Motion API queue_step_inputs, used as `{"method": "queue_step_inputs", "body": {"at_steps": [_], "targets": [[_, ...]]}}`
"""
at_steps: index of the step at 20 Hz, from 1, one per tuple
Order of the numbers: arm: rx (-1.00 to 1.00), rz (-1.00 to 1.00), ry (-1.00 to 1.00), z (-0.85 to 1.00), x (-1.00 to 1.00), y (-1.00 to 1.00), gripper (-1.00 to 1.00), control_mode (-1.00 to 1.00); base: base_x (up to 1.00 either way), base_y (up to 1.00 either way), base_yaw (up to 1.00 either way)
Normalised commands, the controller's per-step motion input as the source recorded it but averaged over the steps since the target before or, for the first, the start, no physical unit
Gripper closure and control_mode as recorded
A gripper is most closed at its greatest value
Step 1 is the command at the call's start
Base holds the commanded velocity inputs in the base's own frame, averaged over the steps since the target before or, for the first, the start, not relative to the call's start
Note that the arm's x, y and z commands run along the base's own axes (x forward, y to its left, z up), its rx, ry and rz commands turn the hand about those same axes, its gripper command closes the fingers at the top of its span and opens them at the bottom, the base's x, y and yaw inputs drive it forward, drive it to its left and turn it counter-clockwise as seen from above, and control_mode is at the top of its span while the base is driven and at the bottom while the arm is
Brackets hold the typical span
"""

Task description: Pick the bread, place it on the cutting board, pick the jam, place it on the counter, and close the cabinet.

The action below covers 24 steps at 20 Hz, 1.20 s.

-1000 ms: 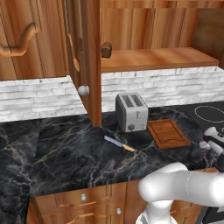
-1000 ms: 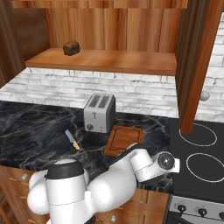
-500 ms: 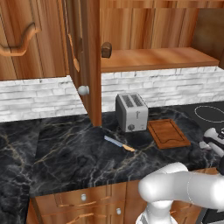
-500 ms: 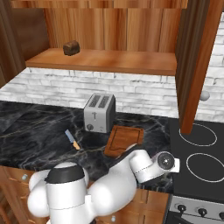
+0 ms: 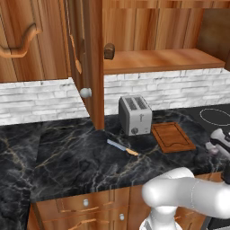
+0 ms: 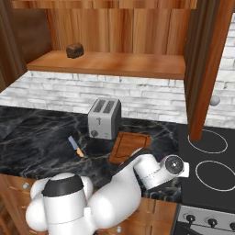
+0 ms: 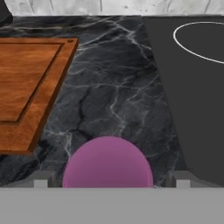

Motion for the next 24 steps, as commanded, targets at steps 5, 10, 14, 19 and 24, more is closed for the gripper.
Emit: {"method": "queue_step_inputs", "body": {"at_steps": [5, 10, 14, 19, 24], "targets": [[0.0, 0.0, -0.01, 0.34, -0.01, 0.0, -1.0, -1.0, 0.0, 0.0, 0.0], [0.0, 0.0, -0.05, 0.32, -0.13, 0.01, -1.0, -1.0, 0.0, 0.0, 0.0], [0.0, 0.0, -0.04, 0.28, -0.18, 0.11, -1.0, -1.0, 0.0, 0.0, 0.0], [0.0, 0.0, -0.04, 0.27, -0.14, 0.2, -1.0, -1.0, 0.0, 0.0, 0.0], [0.0, 0.0, -0.02, 0.2, -0.13, 0.33, -1.0, -1.0, 0.0, 0.0, 0.0]]}}
